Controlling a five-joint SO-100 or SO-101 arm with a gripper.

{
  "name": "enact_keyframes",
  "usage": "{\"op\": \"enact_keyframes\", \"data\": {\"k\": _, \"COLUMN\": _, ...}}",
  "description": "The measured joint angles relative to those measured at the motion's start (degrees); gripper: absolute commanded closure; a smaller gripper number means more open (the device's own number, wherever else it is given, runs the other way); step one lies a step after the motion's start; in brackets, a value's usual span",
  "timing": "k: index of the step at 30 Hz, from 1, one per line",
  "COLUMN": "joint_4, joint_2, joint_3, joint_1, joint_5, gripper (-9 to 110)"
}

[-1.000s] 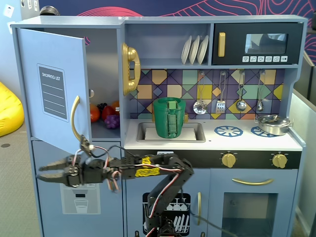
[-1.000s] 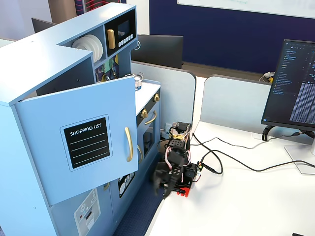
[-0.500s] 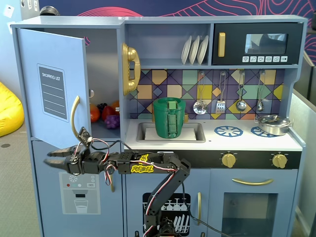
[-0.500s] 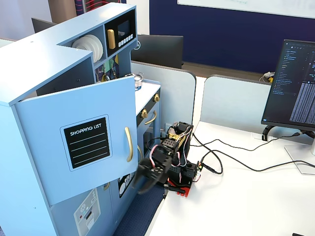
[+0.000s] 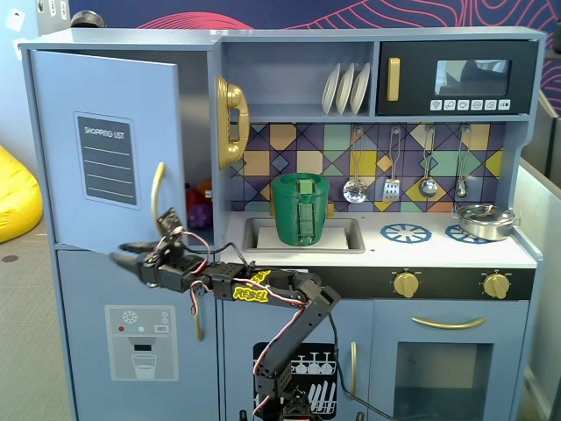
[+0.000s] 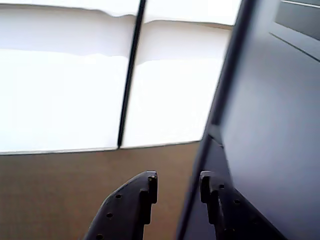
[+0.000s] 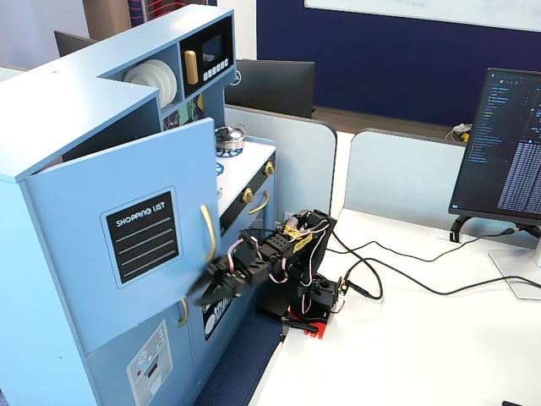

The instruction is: Close the left cabinet door

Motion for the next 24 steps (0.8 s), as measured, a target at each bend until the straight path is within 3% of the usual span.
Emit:
{"op": "enact_keyframes", "data": {"k": 13, "joint_4": -7.91, "joint_2": -11.87, "joint_3": -5.54, "joint_1": 16.26, "joint_5": 3.69, "gripper": 101}}
{"op": "enact_keyframes", "data": {"k": 24, "joint_4": -4.75, "joint_2": -5.8, "joint_3": -1.49, "joint_1": 16.61, "joint_5": 5.1, "gripper": 101}}
